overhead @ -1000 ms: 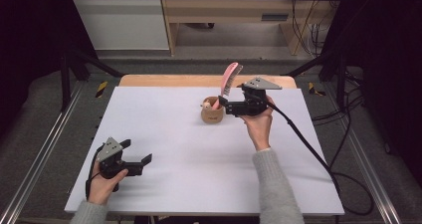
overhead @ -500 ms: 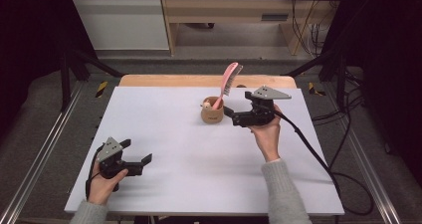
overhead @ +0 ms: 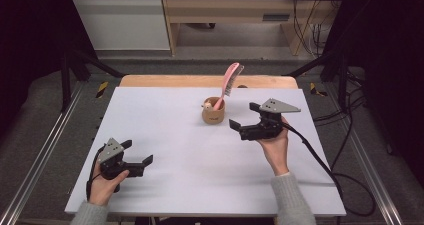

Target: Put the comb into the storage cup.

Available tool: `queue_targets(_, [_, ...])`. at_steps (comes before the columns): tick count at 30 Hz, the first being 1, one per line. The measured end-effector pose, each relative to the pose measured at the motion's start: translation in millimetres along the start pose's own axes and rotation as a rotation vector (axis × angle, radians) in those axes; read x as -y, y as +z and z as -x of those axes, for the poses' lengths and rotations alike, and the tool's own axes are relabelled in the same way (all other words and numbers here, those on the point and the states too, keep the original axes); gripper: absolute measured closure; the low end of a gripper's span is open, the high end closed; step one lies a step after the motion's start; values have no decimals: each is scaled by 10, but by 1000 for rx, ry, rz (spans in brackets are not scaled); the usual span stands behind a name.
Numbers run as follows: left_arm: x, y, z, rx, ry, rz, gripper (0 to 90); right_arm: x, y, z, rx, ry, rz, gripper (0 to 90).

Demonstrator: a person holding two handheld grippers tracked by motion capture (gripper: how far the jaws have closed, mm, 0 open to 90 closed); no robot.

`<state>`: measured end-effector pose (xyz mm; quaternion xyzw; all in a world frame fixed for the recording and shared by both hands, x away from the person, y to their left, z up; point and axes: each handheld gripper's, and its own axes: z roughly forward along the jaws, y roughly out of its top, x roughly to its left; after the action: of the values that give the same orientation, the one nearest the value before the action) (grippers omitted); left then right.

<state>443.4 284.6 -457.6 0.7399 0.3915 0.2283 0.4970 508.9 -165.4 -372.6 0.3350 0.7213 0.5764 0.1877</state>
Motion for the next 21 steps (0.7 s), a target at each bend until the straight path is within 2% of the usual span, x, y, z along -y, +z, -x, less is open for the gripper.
queue_targets(14, [6,10,7,3,8,-5,0,287,-230,26,-40,-11,-6,2])
queue_targets(21, [9,14,12,4,13,-5,0,437,-321,65,-37,-24,-21,2])
